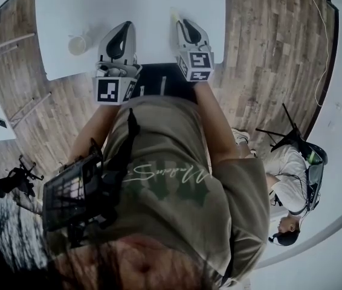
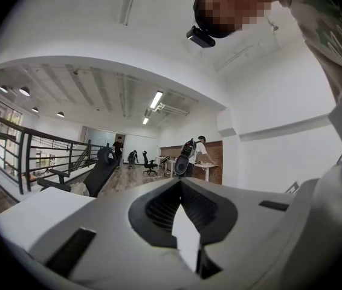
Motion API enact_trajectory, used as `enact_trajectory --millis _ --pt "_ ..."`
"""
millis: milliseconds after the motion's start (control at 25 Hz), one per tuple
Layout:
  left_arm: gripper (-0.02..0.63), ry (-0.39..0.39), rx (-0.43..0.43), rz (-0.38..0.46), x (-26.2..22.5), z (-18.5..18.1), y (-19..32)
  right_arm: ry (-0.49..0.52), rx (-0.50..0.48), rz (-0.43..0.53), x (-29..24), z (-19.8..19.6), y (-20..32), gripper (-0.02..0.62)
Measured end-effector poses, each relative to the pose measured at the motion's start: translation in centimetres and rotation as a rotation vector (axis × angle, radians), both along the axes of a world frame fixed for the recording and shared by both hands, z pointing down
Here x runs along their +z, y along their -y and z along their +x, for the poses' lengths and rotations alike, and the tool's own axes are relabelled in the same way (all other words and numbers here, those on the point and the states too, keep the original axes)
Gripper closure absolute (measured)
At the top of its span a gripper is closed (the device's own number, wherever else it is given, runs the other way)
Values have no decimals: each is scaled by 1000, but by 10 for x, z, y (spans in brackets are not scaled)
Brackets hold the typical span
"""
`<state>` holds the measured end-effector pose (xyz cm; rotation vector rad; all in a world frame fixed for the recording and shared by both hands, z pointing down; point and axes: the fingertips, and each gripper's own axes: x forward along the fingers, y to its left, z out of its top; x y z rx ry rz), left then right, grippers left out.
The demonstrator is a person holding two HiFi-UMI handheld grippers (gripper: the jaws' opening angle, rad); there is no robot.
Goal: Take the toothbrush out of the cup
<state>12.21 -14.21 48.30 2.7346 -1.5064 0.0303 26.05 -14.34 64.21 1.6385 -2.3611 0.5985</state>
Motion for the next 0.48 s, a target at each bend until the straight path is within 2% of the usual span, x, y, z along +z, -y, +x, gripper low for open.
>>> enact_trajectory --millis 160,280,400,480 --pt "615 -43 -17 -26 -24 -1 1 1 -48 50 -49 -11 -3 562" --pt "615 -52 -18 -34 -50 0 -2 -8 -77 107 -100 -15 -9 611" --pt "615 -66 -24 -48 -75 -2 -1 5 -118 169 -157 -24 -14 607" --pt "615 -74 -21 -60 -90 -1 -3 16 -131 178 -192 -31 -18 607"
